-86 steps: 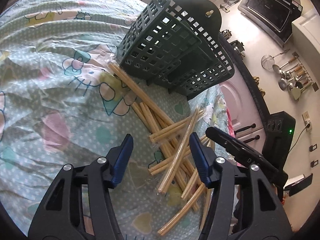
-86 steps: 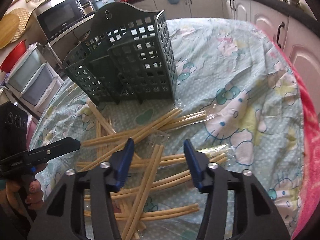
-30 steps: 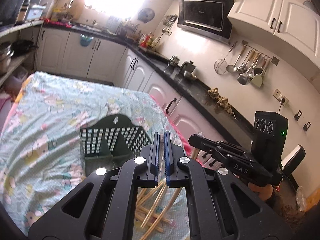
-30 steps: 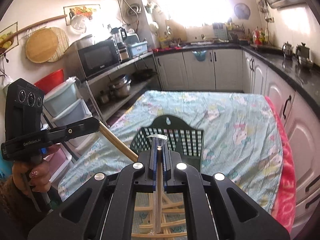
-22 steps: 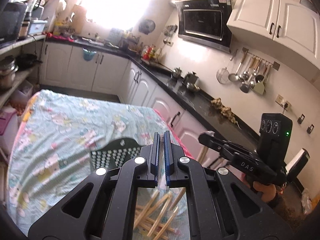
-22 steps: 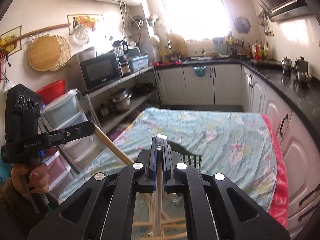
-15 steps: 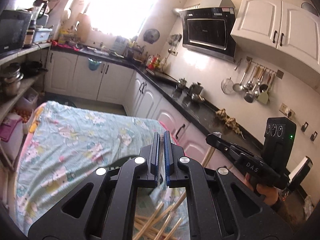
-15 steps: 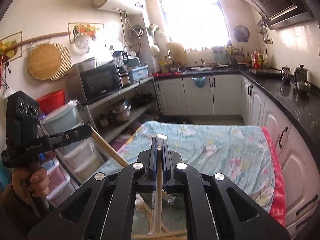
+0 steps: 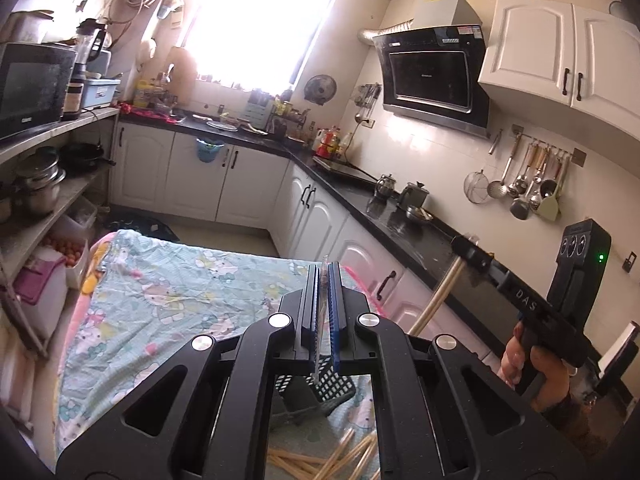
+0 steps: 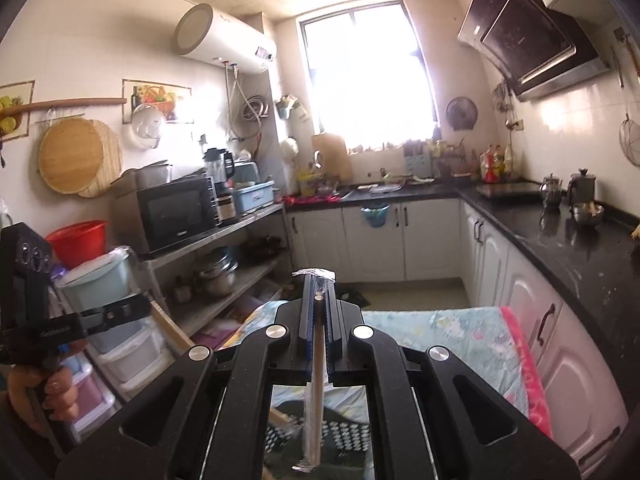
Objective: Organize utensils
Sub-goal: 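Lower the chopstick upright into the caddy and open the right tool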
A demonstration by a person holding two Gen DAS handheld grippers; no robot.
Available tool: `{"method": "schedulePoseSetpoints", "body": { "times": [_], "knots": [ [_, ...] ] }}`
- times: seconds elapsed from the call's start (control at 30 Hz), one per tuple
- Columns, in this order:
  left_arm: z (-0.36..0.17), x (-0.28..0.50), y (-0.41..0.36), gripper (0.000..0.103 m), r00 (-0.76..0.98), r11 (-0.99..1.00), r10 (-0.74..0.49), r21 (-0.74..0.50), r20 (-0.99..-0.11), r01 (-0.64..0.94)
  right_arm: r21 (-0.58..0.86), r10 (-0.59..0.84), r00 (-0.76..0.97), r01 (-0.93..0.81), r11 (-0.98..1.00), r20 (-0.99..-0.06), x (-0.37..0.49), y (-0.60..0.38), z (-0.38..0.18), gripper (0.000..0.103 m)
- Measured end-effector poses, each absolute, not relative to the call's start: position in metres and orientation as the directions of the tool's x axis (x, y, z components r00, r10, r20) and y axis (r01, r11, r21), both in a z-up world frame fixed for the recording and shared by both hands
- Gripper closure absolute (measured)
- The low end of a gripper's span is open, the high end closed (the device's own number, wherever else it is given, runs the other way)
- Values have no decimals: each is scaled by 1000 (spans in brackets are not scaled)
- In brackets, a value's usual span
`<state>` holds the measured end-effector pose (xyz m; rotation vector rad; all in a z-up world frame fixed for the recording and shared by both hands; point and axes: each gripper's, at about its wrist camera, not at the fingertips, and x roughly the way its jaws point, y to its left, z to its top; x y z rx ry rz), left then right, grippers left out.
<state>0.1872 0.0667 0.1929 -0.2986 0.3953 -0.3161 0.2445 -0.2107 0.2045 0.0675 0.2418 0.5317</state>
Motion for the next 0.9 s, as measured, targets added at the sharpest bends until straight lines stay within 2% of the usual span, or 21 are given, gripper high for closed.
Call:
{"method": "schedulePoseSetpoints", "body": {
  "times": [0.3, 0.6, 0.9],
  "knots": [
    [158, 203, 64, 101, 864, 915, -336, -349, -374, 204, 66, 468, 865, -464, 883, -179, 262, -201, 164, 98],
    [116, 214, 46, 101, 837, 915, -350, -347, -421, 208, 45, 449, 862, -452, 891, -234, 273, -184, 116, 98],
    [93, 222, 32, 101, 828, 916, -352, -341, -436, 210, 55, 436, 857, -439, 897, -274, 277, -177, 92, 98]
  ]
}}
